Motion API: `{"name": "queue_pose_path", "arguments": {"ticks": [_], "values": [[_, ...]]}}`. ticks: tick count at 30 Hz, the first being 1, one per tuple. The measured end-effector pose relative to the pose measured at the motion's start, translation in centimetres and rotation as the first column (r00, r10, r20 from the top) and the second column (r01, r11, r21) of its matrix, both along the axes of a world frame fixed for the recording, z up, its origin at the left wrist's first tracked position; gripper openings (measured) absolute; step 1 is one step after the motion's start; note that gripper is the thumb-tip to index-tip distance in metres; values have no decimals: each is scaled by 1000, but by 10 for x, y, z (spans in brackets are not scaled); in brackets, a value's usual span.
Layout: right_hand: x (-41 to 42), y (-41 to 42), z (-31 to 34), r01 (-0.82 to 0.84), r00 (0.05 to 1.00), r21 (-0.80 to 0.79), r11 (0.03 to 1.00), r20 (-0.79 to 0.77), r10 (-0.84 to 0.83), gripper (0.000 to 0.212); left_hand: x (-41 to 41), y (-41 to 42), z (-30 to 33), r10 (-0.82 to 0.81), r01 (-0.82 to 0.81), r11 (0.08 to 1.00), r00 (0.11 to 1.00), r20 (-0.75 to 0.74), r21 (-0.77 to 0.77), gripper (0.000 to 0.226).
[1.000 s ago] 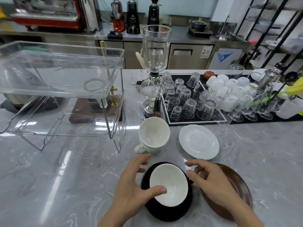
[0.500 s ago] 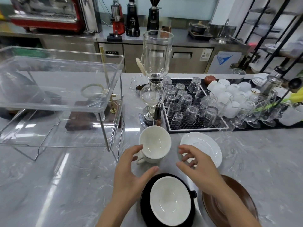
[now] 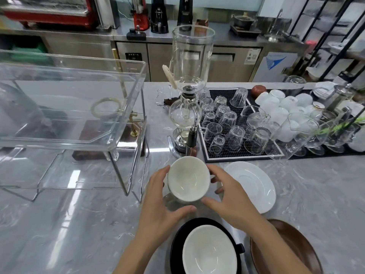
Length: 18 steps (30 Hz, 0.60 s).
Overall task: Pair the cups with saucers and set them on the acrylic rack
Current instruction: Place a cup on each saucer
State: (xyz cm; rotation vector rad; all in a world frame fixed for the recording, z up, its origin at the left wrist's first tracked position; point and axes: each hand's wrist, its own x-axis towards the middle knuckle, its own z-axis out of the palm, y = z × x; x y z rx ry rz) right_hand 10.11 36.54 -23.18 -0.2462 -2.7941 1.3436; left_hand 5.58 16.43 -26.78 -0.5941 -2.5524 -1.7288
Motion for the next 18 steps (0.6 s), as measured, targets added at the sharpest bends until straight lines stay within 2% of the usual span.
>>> {"name": "queue_pose_path", "arguments": {"ticks": [8,18], "values": [[-11,-2,-2,-61,998,47,997,-15,61,88,-13,1,-5,-8,7,999,1000,-29,-43,100],[-14,1,-10,-61,997,31,998,-43,62,89,-16,1,-8,4,-6,999,999,-41,-36,100]]}}
